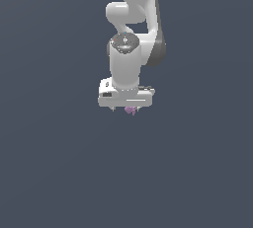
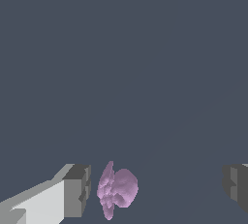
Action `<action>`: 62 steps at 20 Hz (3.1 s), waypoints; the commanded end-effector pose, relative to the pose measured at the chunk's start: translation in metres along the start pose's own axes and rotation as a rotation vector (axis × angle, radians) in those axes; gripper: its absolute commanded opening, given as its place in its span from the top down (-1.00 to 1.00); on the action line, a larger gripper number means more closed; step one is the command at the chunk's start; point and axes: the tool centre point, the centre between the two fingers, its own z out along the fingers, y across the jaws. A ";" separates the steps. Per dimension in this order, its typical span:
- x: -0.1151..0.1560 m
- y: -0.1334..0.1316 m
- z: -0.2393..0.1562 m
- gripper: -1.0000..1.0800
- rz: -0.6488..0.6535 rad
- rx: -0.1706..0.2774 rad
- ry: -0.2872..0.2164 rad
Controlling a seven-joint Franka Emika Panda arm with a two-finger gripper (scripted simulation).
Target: Pick up the object and move it to a goal position.
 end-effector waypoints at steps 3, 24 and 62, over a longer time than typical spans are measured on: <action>0.000 0.003 0.000 -0.92 0.006 0.000 0.000; -0.006 0.031 0.003 -0.92 0.121 0.001 0.001; -0.098 -0.034 0.082 -0.92 0.694 0.008 0.011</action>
